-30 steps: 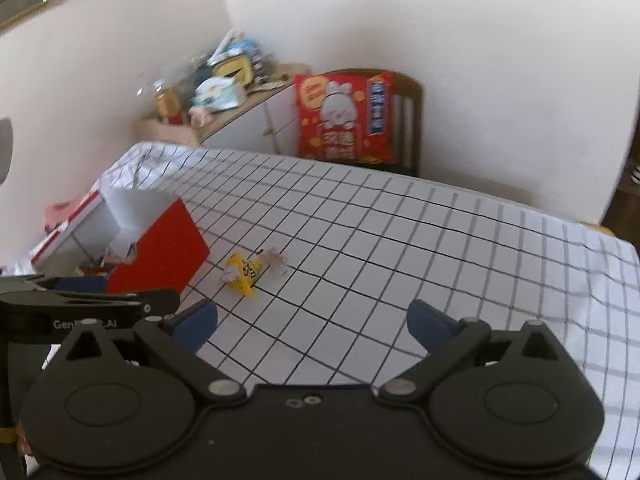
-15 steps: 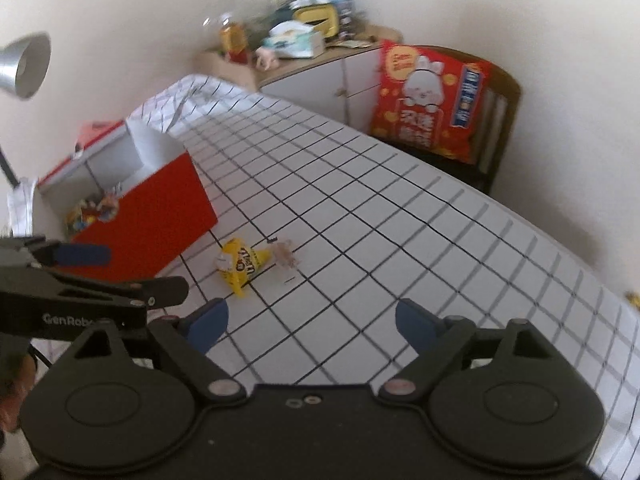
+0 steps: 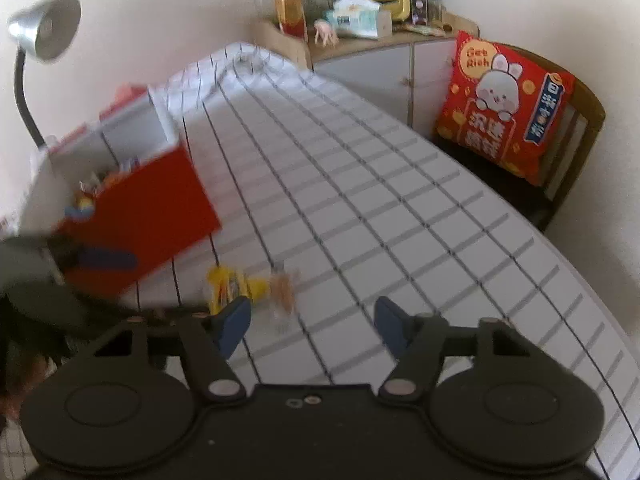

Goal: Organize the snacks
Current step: 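Grasp the yellow M&M's packet with left tool while right tool grasps the clear wrapped snack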

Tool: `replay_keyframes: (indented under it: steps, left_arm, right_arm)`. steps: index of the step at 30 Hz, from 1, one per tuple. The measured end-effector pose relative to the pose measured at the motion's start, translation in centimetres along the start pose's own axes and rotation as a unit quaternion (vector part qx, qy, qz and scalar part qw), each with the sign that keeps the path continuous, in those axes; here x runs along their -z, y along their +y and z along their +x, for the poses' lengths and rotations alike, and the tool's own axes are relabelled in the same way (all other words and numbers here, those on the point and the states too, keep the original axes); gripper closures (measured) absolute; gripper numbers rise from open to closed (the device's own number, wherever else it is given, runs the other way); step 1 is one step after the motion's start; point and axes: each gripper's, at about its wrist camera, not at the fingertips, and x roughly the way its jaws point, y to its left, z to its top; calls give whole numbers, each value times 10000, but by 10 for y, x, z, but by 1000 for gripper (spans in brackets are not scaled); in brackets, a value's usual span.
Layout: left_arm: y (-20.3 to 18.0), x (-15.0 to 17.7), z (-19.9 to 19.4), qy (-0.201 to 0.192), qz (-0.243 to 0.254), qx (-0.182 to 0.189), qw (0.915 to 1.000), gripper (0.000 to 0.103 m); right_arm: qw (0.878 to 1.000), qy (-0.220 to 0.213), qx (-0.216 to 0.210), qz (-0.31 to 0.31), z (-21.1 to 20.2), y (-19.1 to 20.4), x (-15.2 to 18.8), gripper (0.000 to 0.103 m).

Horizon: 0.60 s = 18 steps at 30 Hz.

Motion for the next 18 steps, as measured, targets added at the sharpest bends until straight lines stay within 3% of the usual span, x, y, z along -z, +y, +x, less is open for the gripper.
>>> replay_keyframes:
  steps: [3, 6, 13, 18]
  left_arm:
    - [-6, 3, 8, 40, 69, -36, 10000, 9]
    - [-8, 2, 13, 46, 48, -23, 10000, 9]
    - [-10, 3, 26, 56, 279, 287, 9992, 31]
    - [-6, 3, 31, 27, 338, 468, 9983, 39]
  right_arm:
    - [9996, 71, -172, 212, 9, -10, -9, 36]
    - [9993, 376, -40, -52, 29, -4, -11, 38]
    - [9966, 750, -334, -107, 64, 8, -1, 50]
    - [9959, 804, -335, -259, 73, 16, 1, 64]
